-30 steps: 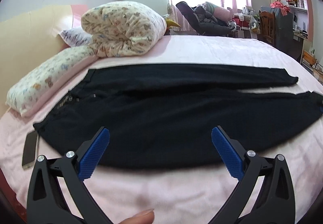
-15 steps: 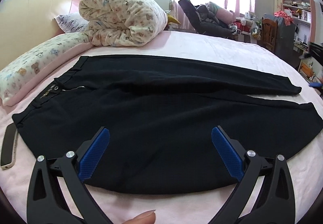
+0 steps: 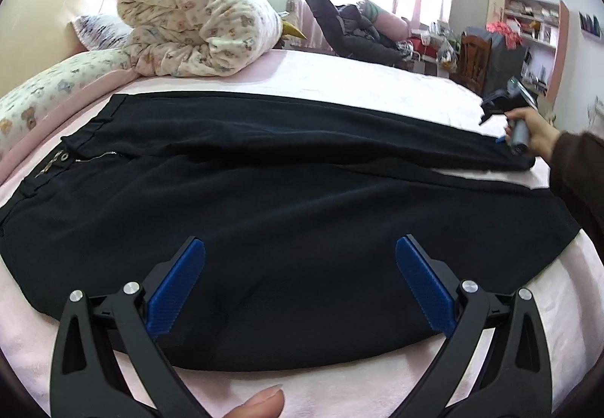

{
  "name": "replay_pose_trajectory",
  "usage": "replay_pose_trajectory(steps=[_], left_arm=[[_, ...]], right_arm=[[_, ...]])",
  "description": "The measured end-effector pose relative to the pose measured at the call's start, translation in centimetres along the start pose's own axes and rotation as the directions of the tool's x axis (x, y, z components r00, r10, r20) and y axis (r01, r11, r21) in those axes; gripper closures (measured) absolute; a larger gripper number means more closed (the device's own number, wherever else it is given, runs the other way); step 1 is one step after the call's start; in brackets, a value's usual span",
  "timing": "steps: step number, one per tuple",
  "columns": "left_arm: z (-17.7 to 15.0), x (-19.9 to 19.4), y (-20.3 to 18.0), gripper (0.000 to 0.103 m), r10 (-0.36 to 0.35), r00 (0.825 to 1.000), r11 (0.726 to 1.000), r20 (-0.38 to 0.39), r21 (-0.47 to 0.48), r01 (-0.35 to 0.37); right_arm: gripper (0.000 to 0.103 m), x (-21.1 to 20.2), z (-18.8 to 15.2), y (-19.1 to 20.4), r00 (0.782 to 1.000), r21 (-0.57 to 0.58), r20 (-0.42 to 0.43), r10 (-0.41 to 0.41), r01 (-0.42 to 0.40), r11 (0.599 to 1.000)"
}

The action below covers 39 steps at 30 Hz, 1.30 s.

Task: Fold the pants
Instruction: 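Grasp one trouser leg's hem with the right tool and lay it over the other leg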

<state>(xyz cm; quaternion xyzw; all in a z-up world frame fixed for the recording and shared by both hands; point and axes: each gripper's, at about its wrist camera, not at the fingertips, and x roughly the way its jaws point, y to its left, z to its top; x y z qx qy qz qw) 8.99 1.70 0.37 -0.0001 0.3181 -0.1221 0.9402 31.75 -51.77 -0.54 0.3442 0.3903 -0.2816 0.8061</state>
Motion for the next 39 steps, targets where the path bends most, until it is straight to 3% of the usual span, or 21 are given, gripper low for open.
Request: replay_pose_trajectory(steps=[5,8,10,12,14,17,20,24,27,39], left_arm=[[-0.1,0.4,-0.2,0.002,0.011,1.0,1.0,-0.022,0.005,-0.011],[-0.1,0.5,-0.1,0.002,0.017,0.999,1.0,-0.028,0.006,-0.017],[0.0,0.6,-0.1,0.002,0.018,0.999,1.0,-0.032,0.006,-0.018],[0.0,0.7,0.0,0.002,0.02,0.999,1.0,-0.036,0.004,-0.02],[0.0,0.7,0.2,0.002,0.021,0.999,1.0,-0.037,-0.001,-0.021],[0.0,0.5,0.3,0.002,0.013,0.999,1.0,-0.03,-0.005,-0.013],[0.0,0.3,0.4,0.002,-0.024,1.0,1.0,-0.016,-0.01,0.024],[-0.1,0.2,0.3,0.002,-0.043,0.999,0.999,-0.012,-0.016,0.042],[0.0,-0.2,0.6,0.002,-0.05,0.999,0.998,0.003,-0.036,0.05],[0.4,-2.6,1.5,0.002,-0.043,0.994,0.992,0.102,-0.113,0.054]], right_arm=[[0.04,1.6,-0.8,1.3,0.991,0.023,0.059,-0.123,0.122,0.992],[0.04,2.7,-1.6,2.4,0.972,-0.034,0.083,-0.218,0.221,0.975],[0.047,3.2,-2.3,3.5,0.951,-0.107,0.121,-0.283,0.296,0.949],[0.065,2.8,-2.8,3.0,0.948,-0.107,0.15,-0.282,0.299,0.948],[0.076,2.6,-2.3,1.9,0.964,-0.076,0.144,-0.225,0.238,0.968],[0.093,1.2,-1.9,-1.1,0.992,0.018,0.109,-0.057,0.055,0.998],[0.096,-0.1,-1.8,-3.3,0.991,0.108,0.1,0.089,-0.099,0.989],[0.096,-2.6,-2.4,-5.8,0.957,0.161,0.143,0.253,-0.275,0.948],[0.097,-5.2,-3.2,-7.8,0.911,0.167,0.184,0.369,-0.399,0.902],[0.099,-14.2,-10.1,-15.0,0.767,0.143,0.227,0.6,-0.636,0.758]])
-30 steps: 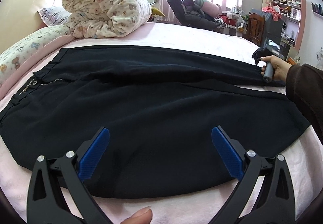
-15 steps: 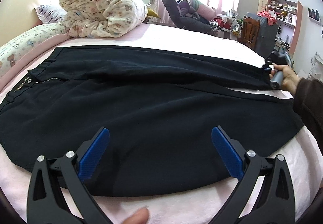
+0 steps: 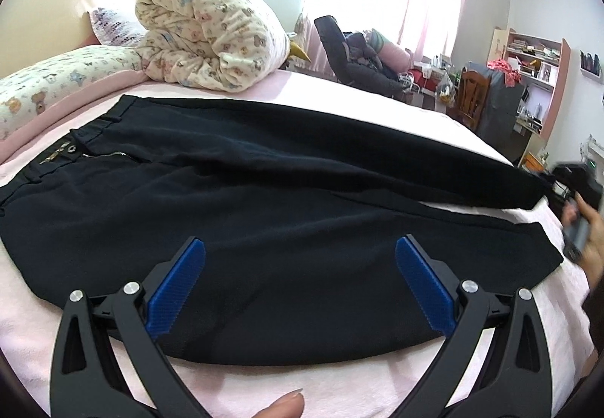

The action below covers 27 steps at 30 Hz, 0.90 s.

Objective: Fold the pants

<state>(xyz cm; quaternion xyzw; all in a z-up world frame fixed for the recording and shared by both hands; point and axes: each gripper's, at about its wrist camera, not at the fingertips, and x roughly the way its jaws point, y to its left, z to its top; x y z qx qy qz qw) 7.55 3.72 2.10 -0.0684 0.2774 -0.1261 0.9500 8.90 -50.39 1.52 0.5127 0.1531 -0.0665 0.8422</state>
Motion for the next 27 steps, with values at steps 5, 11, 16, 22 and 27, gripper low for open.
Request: replay_pose_trajectory(steps=[5,11,16,22,27], left_arm=[[0.5,-1.5,0.2,0.002,-0.027,0.999,0.998,0.031,-0.05,0.029],[0.9,-3.2,0.1,0.002,-0.042,0.997,0.996,0.072,-0.072,0.047],[0.9,-3.1,0.4,0.002,-0.036,0.998,0.994,0.052,-0.097,0.041],[0.4,-2.0,1.0,0.002,-0.037,0.999,0.988,0.001,-0.148,0.036],[0.0,-1.4,0.8,0.002,-0.026,1.0,0.991,-0.017,-0.129,0.024]], right_arm=[[0.101,-4.7,-3.1,-1.8,0.999,0.034,-0.033,0.001,0.0,0.999],[0.101,-5.9,-7.6,-7.3,0.989,0.142,-0.129,-0.079,0.097,0.985],[0.095,-6.3,-7.7,-6.9,0.988,0.18,-0.146,-0.048,0.074,0.981],[0.053,-8.1,-7.0,-8.1,0.995,0.288,-0.098,-0.025,0.052,0.956],[0.056,-8.3,-6.9,-8.4,0.992,0.29,-0.089,-0.086,0.109,0.951]])
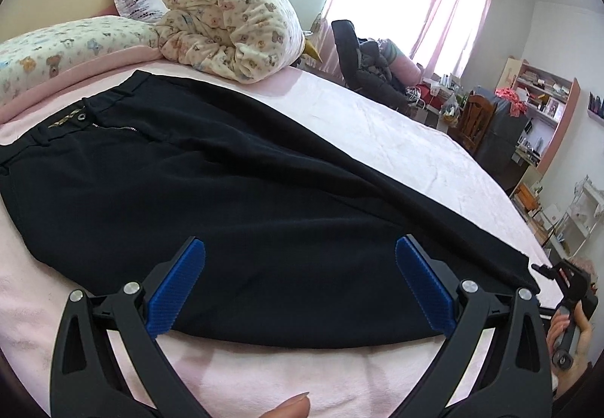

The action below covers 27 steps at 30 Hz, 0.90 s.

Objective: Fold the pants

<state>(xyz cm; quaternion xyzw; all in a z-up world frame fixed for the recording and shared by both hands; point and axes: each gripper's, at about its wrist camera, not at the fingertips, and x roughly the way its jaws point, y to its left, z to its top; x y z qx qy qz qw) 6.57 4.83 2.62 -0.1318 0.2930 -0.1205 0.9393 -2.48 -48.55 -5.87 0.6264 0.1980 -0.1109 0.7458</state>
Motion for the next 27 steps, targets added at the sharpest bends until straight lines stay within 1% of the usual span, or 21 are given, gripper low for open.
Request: replay_pose_trajectory(steps=[1,3,4,5,6,7,8,9,11,13,14,15,17,19,20,21,22,23,24,26,27], left_arm=[[-0.1,0.1,-0.1,0.002,0.006,1.0,1.0,-0.002,0.005,-0.006],[-0.2,0.3,-0.2,0.002,0.015,1.0,1.0,-0.005,0.011,-0.015],[-0.3,0.4,-0.2,0.002,0.019,1.0,1.0,-0.011,0.015,-0.019],[-0.3,0.4,-0.2,0.002,0.024,1.0,1.0,-0.014,0.017,-0.024],[-0.3,0.4,-0.1,0.002,0.028,0.999,0.999,-0.016,0.016,-0.028],[-0.3,0.3,0.0,0.002,0.028,0.999,1.0,-0.015,0.014,-0.028],[-0.4,0.2,0.1,0.002,0.028,1.0,1.0,-0.013,0.012,-0.028],[-0.3,0.1,0.2,0.002,0.028,1.0,1.0,-0.011,0.009,-0.028],[-0.2,-0.1,0.4,0.002,0.03,1.0,1.0,-0.003,0.001,-0.03],[0.0,-0.3,0.6,0.002,0.028,1.0,1.0,0.005,-0.011,-0.027],[0.0,-0.4,0.7,0.002,0.027,1.0,1.0,0.009,-0.014,-0.027],[0.1,-0.5,0.8,0.002,0.028,1.0,0.999,0.012,-0.019,-0.028],[0.4,-0.6,1.1,0.002,0.027,1.0,0.999,0.012,-0.033,-0.026],[0.7,-0.7,1.6,0.002,0.024,1.0,0.998,0.004,-0.055,-0.024],[0.9,-0.7,1.8,0.002,0.025,1.0,0.997,0.0,-0.068,-0.024],[1.2,-0.8,2.3,0.002,0.025,1.0,0.995,-0.004,-0.093,-0.025],[1.6,-1.0,3.0,0.002,0.023,1.0,0.992,-0.005,-0.126,-0.023],[2.0,-1.2,3.7,0.002,0.02,1.0,0.987,-0.002,-0.158,-0.02],[2.4,-1.5,4.5,0.002,0.018,1.0,0.98,0.004,-0.201,-0.017],[3.1,-2.2,6.3,0.002,0.026,0.999,0.958,0.021,-0.285,-0.019],[3.5,-2.7,7.3,0.002,0.035,0.999,0.943,0.037,-0.334,-0.02]], right_arm=[[0.06,0.1,0.2,-0.3,1.0,-0.002,0.014,-0.016,0.016,1.0],[0.099,0.7,0.8,-0.1,0.998,-0.033,0.039,-0.043,0.045,0.998],[0.099,0.7,1.0,0.1,0.998,-0.05,0.045,-0.04,0.042,0.998],[0.1,0.4,1.2,0.2,0.998,-0.048,0.06,-0.006,0.009,0.999],[0.1,-0.2,1.6,0.7,0.996,-0.052,0.077,0.046,-0.042,0.998],[0.101,-0.7,1.7,1.2,0.993,-0.07,0.095,0.074,-0.067,0.995],[0.101,-1.7,1.9,2.3,0.987,-0.118,0.127,0.101,-0.086,0.989],[0.101,-2.5,2.0,3.1,0.98,-0.165,0.161,0.116,-0.089,0.982],[0.101,-3.5,2.2,3.5,0.971,-0.195,0.208,0.121,-0.08,0.977],[0.101,-3.5,2.6,2.4,0.971,-0.15,0.221,0.097,-0.064,0.987],[0.101,-2.9,2.9,1.7,0.975,-0.114,0.214,0.059,-0.035,0.993],[0.101,-1.9,3.0,0.2,0.982,-0.059,0.191,-0.012,0.023,0.998],[0.101,-0.1,3.0,-1.7,0.986,0.021,0.128,-0.103,0.102,0.995],[0.101,0.0,2.9,-2.0,0.988,0.018,0.1,-0.121,0.119,0.993],[0.096,-0.3,2.8,-1.4,0.986,0.012,0.082,-0.143,0.142,0.99],[0.087,-0.8,2.7,-0.9,0.986,0.012,0.067,-0.152,0.152,0.988],[0.083,-1.8,2.2,-0.5,0.984,0.021,0.062,-0.17,0.169,0.985],[0.08,-2.8,1.8,-0.1,0.977,0.034,0.082,-0.195,0.193,0.981],[0.079,-4.2,1.3,0.5,0.969,0.028,0.122,-0.213,0.211,0.977],[0.079,-6.0,-0.2,2.7,0.957,-0.027,0.206,-0.203,0.213,0.977],[0.079,-6.5,-1.2,4.3,0.958,-0.081,0.227,-0.177,0.199,0.977]])
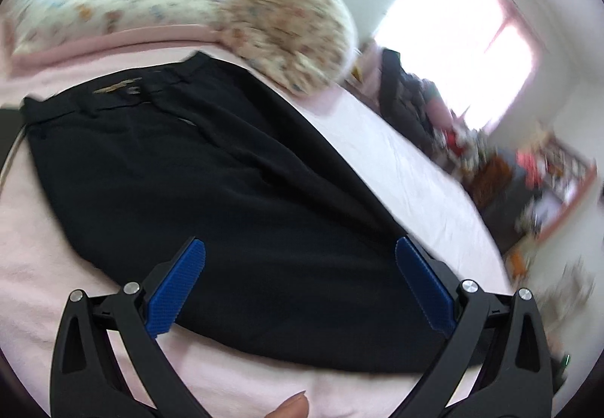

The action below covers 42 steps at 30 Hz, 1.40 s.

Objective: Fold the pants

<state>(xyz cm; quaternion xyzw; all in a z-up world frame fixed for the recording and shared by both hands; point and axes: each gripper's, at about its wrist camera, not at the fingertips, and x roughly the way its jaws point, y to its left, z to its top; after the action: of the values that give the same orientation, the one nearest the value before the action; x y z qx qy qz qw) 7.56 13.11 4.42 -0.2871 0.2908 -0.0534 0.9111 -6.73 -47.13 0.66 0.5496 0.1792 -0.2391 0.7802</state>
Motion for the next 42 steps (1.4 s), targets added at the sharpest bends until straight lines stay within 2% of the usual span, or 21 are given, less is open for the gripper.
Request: replay_pose_trajectory(steps=[1,2,3,4,6,9,11,12,14,18,21,23,25,26,28,31,33,35,37,39,42], left_arm=[[0.7,-0.4,0.8,0.002,0.012,1.0,0.999,0.025,-0.046,-0.011],[1.2,-0.8,1.3,0.002,0.027,0.999,0.997,0.046,-0.075,-0.024],[1.7,-1.3,2.1,0.002,0.049,0.996,0.993,0.08,-0.113,-0.039],[2.1,-1.7,2.8,0.002,0.056,0.993,0.989,0.108,-0.144,-0.04],[2.7,-2.4,3.9,0.002,0.037,0.988,0.983,0.148,-0.185,-0.009],[3.3,-3.5,5.2,0.002,0.056,0.969,0.973,0.242,-0.232,0.002],[3.5,-3.8,5.9,0.002,0.075,0.958,0.963,0.276,-0.268,0.002],[3.6,-3.6,6.3,0.002,0.069,0.96,0.958,0.272,-0.285,0.012],[4.0,-3.4,6.8,0.002,0.046,0.965,0.956,0.259,-0.291,0.033],[4.6,-2.8,7.2,0.002,0.1,0.974,0.962,0.203,-0.27,-0.042],[4.6,-2.3,7.6,0.002,0.073,0.986,0.959,0.147,-0.281,-0.029],[4.4,-2.0,7.8,0.002,0.069,0.989,0.956,0.134,-0.292,-0.027],[4.4,-2.0,7.7,0.002,0.08,0.988,0.957,0.134,-0.286,-0.039],[4.2,-2.2,7.5,0.002,0.084,0.988,0.959,0.133,-0.28,-0.044],[4.2,-2.3,7.2,0.002,0.094,0.986,0.963,0.139,-0.262,-0.055],[4.1,-2.3,6.7,0.002,0.098,0.984,0.97,0.147,-0.234,-0.062],[4.1,-2.3,6.4,0.002,0.101,0.983,0.974,0.15,-0.218,-0.067],[4.2,-2.1,6.4,0.002,0.105,0.984,0.975,0.144,-0.211,-0.073],[4.2,-1.9,6.7,0.002,0.113,0.984,0.973,0.136,-0.217,-0.082],[4.3,-1.8,7.0,0.002,0.125,0.984,0.969,0.127,-0.228,-0.094],[4.5,-1.7,7.8,0.002,0.117,0.987,0.962,0.112,-0.261,-0.084]], right_arm=[[0.079,-0.2,-1.3,2.5,0.998,-0.069,-0.029,0.057,-0.059,0.996],[0.079,0.2,-2.8,4.7,0.989,-0.11,-0.094,0.115,-0.125,0.986],[0.079,1.5,-5.1,7.7,0.956,-0.12,-0.215,0.199,-0.228,0.966],[0.079,2.8,-6.9,9.6,0.918,-0.096,-0.307,0.25,-0.292,0.952],[0.079,6.2,-12.1,14.2,0.812,-0.017,-0.484,0.327,-0.383,0.924],[0.079,10.2,-20.1,20.9,0.713,-0.011,-0.617,0.333,-0.432,0.902],[0.079,12.8,-24.4,24.2,0.671,-0.011,-0.669,0.32,-0.439,0.898],[0.079,14.5,-26.3,25.5,0.653,0.011,-0.689,0.316,-0.426,0.905],[0.079,17.6,-28.8,27.1,0.633,0.052,-0.71,0.309,-0.389,0.92],[0.079,22.5,-31.4,27.6,0.643,0.111,-0.717,0.27,-0.278,0.954],[0.079,22.9,-32.9,25.9,0.642,0.114,-0.731,0.23,-0.218,0.969],[0.079,22.9,-32.8,24.8,0.658,0.115,-0.723,0.212,-0.188,0.975],[0.058,23.0,-32.7,24.5,0.678,0.11,-0.706,0.205,-0.18,0.977],[0.042,23.1,-32.5,24.2,0.685,0.113,-0.7,0.203,-0.175,0.978],[0.041,23.5,-32.3,24.4,0.703,0.127,-0.677,0.217,-0.179,0.976],[0.047,23.7,-31.7,24.2,0.721,0.144,-0.653,0.232,-0.183,0.972],[0.075,23.7,-31.4,23.2,0.731,0.179,-0.638,0.241,-0.163,0.97],[0.098,24.2,-31.2,22.1,0.738,0.22,-0.626,0.254,-0.145,0.965],[0.098,24.1,-31.1,21.9,0.729,0.215,-0.624,0.283,-0.187,0.958],[0.098,22.9,-30.8,22.7,0.72,0.163,-0.617,0.317,-0.277,0.947],[0.098,21.3,-30.3,23.8,0.686,0.146,-0.626,0.371,-0.365,0.92]])
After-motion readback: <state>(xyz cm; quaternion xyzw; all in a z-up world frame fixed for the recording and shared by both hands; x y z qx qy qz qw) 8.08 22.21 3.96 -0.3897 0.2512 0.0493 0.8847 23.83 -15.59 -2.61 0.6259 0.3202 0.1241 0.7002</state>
